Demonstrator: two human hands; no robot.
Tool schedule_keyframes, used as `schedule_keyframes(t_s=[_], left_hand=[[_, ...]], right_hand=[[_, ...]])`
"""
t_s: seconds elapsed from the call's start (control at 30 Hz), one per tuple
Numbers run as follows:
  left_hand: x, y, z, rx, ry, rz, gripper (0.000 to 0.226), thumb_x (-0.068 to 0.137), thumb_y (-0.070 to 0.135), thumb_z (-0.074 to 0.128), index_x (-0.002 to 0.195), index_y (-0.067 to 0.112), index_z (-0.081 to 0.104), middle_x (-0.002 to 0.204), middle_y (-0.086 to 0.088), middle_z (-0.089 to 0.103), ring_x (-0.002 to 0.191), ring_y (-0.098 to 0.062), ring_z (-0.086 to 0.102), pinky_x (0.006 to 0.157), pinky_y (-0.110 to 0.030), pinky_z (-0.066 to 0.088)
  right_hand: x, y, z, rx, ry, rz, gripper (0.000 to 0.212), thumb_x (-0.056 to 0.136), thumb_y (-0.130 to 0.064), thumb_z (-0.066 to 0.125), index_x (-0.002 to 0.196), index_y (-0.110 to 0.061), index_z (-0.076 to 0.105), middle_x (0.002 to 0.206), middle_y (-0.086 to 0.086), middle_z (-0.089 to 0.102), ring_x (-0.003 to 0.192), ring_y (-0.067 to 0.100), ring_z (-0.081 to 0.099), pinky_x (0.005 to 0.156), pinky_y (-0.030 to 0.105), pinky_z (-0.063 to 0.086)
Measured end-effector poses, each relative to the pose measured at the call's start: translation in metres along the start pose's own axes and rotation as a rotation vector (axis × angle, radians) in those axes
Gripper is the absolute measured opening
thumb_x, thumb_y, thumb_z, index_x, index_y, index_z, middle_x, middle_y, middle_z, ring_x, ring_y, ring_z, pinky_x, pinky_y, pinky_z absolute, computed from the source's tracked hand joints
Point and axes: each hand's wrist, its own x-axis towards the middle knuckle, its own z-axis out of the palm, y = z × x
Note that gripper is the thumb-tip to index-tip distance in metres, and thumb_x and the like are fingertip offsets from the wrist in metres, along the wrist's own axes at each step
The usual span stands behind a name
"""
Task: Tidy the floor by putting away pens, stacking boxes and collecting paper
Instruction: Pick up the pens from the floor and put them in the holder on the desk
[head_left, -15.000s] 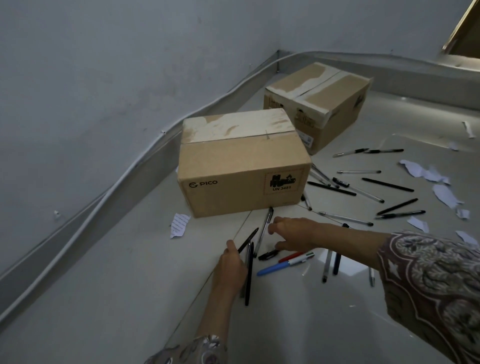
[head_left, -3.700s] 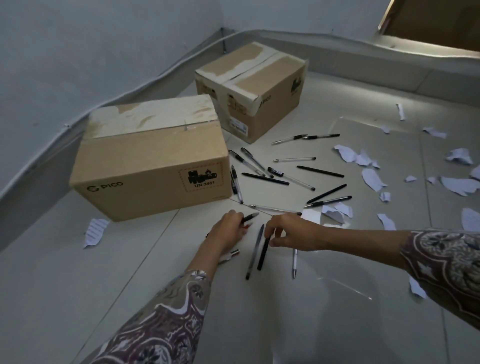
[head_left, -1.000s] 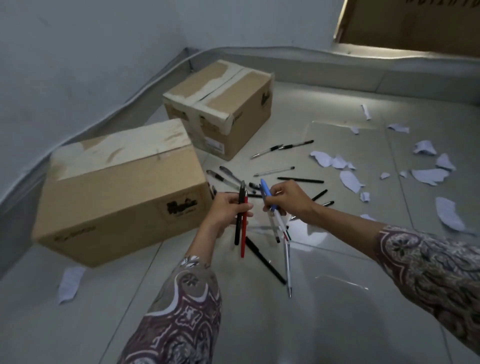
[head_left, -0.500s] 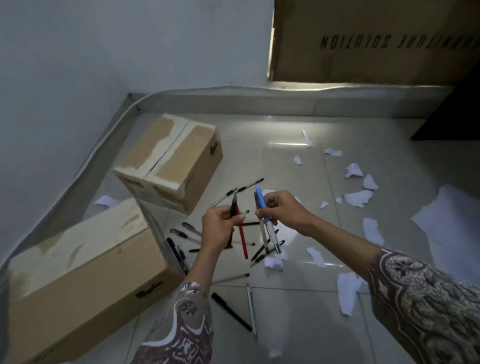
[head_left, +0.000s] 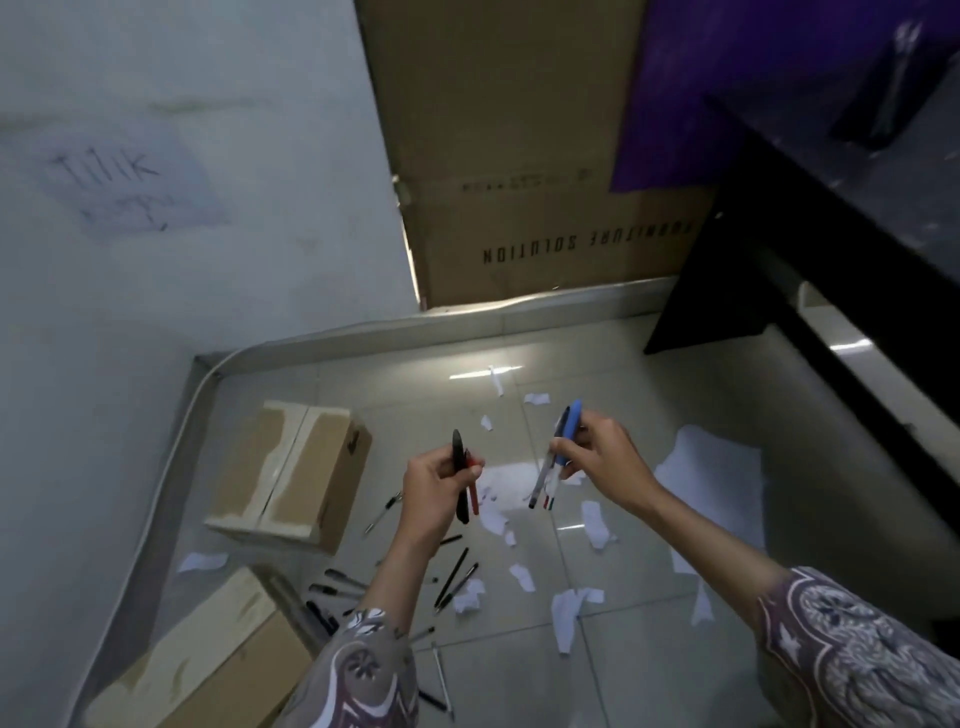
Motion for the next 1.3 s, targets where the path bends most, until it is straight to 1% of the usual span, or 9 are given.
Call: schedule_keyframes(t_s=[0.1,0.27,0.43,0.6,0.73,0.9,1.07,1.2,1.3], left_hand=[[-0.012,0.065,0.024,-0.001,-0.029,0.029,0.012,0.081,-0.008,0.061,0.087,0.0,0.067,0.089,-0.011,0.068,0.082,-0.016,0.064,0.078,-0.019,0.049],[-0.025,0.172,0.061,0.037,-0.118,0.124,0.01,0.079,-0.005,0.064,0.085,0.002,0.067,0.078,-0.005,0.067,0.075,-0.012,0.063,0.074,-0.022,0.051],[-0.015,0.252,0.093,0.111,-0.216,0.23,0.007,0.08,0.001,0.065,0.081,0.007,0.068,0.076,-0.002,0.065,0.073,-0.012,0.06,0.072,-0.023,0.047],[0.007,0.303,0.118,0.198,-0.29,0.327,0.004,0.08,0.004,0.067,0.08,0.006,0.071,0.072,0.002,0.063,0.066,-0.007,0.056,0.062,-0.017,0.041],[0.03,0.336,0.133,0.27,-0.285,0.399,0.001,0.076,0.007,0.071,0.076,0.007,0.072,0.083,-0.017,0.068,0.077,-0.023,0.06,0.071,-0.037,0.048],[0.051,0.375,0.156,0.276,-0.317,0.458,0.017,0.077,0.0,0.069,0.069,0.015,0.068,0.083,-0.014,0.062,0.075,-0.023,0.059,0.073,-0.043,0.055],[0.077,0.406,0.193,0.29,-0.367,0.499,0.019,0.078,0.0,0.068,0.067,0.016,0.067,0.076,-0.006,0.065,0.072,-0.019,0.061,0.073,-0.037,0.055],[0.094,0.432,0.235,0.293,-0.368,0.561,0.004,0.079,0.002,0.068,0.079,0.005,0.07,0.073,0.002,0.066,0.069,-0.005,0.059,0.061,-0.004,0.046],[0.11,0.451,0.271,0.272,-0.37,0.601,0.004,0.079,0.001,0.067,0.082,0.003,0.07,0.078,-0.001,0.066,0.071,-0.006,0.058,0.058,0.001,0.042]], right_hand=[[-0.01,-0.043,-0.048,0.029,0.055,-0.003,0.006,0.087,-0.005,0.058,0.087,0.0,0.055,0.083,0.02,0.063,0.076,0.029,0.066,0.061,0.022,0.057],[-0.023,-0.106,-0.119,0.055,0.167,-0.055,0.009,0.086,-0.007,0.06,0.09,0.0,0.056,0.084,0.017,0.063,0.08,0.027,0.066,0.07,0.031,0.059],[-0.017,-0.15,-0.172,0.006,0.284,-0.105,0.014,0.087,-0.01,0.06,0.089,0.001,0.054,0.082,0.015,0.063,0.076,0.022,0.066,0.064,0.02,0.057],[-0.006,-0.175,-0.21,-0.068,0.376,-0.121,0.016,0.088,-0.018,0.059,0.085,-0.004,0.054,0.078,0.016,0.063,0.074,0.027,0.064,0.068,0.033,0.054],[0.007,-0.19,-0.243,-0.092,0.442,-0.128,0.016,0.088,-0.02,0.059,0.082,-0.005,0.055,0.078,0.017,0.064,0.075,0.029,0.065,0.074,0.046,0.054],[0.023,-0.204,-0.283,-0.148,0.562,-0.139,0.019,0.085,-0.017,0.062,0.079,-0.001,0.056,0.077,0.019,0.065,0.073,0.029,0.064,0.074,0.047,0.053],[0.037,-0.209,-0.328,-0.146,0.685,-0.146,0.02,0.084,-0.017,0.063,0.077,0.0,0.059,0.076,0.018,0.065,0.072,0.03,0.064,0.071,0.043,0.053],[0.05,-0.206,-0.37,-0.112,0.758,-0.153,0.017,0.083,-0.016,0.066,0.076,0.0,0.063,0.072,0.015,0.067,0.069,0.029,0.065,0.064,0.035,0.053],[0.071,-0.199,-0.41,-0.081,0.798,-0.166,0.017,0.081,-0.015,0.068,0.074,0.0,0.063,0.07,0.012,0.067,0.066,0.022,0.065,0.065,0.034,0.052]])
